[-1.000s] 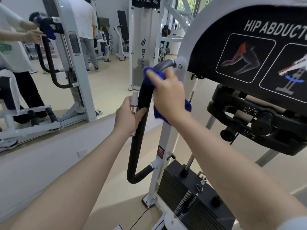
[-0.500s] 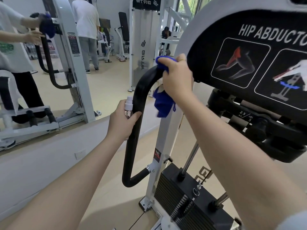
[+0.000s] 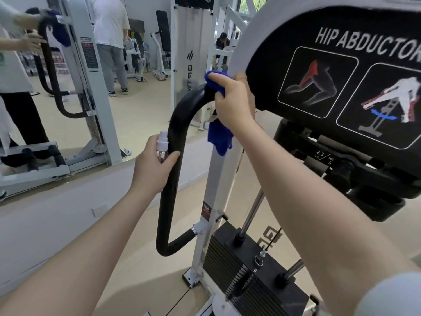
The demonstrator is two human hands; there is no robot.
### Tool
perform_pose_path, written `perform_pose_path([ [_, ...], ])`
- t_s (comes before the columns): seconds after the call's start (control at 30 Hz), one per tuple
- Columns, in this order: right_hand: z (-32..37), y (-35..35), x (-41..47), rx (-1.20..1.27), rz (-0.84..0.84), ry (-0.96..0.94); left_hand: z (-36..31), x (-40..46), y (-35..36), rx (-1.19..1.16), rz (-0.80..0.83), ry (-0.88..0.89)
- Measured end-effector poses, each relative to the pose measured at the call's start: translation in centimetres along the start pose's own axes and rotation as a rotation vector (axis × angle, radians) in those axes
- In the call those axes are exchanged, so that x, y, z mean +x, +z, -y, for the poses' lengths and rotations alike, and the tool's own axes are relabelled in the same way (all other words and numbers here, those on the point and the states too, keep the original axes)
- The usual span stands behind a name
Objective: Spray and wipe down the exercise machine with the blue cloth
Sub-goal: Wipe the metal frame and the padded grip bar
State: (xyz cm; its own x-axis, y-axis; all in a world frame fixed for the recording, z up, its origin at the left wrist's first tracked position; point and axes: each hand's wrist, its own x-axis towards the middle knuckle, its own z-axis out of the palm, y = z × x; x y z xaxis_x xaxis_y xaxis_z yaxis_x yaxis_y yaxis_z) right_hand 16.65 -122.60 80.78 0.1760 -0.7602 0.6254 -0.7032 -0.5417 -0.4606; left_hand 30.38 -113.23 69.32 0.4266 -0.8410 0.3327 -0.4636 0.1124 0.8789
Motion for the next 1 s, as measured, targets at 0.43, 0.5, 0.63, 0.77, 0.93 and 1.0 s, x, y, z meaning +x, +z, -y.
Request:
perform_pose_path([
  [0.43,0.7,1.4,-0.4,0.246,-0.037,0.025,0.7,-0.1,0.8,-0.010,-0.034,0.003],
  [0.5,0.6,2.2,-2.1,0.308,-0.056,0.016,0.6,-0.2,1.0,-0.006,-0.032,-0.003],
  [0.63,0.0,2.0,-5.2,0.207,-0.024,-0.217,0.5,-0.1,0.9,-0.001,-0.029,-0.008],
  [0.77,-1.1,0.6,-0.5,0.158,-0.015,-0.073,0.1,-0.5,0.9,0.013,-0.041,-0.012],
  [0.93,-0.5,2.0,-2.9,0.174,-0.033,-0.224,0.0,-0.6,1.0,0.006,-0.033,-0.025],
  [1.0,-0.3,3.5,-6.4,0.148,-0.031,-0.383,-0.2,-0.5,1.0,0.016,-0.044,-0.029],
])
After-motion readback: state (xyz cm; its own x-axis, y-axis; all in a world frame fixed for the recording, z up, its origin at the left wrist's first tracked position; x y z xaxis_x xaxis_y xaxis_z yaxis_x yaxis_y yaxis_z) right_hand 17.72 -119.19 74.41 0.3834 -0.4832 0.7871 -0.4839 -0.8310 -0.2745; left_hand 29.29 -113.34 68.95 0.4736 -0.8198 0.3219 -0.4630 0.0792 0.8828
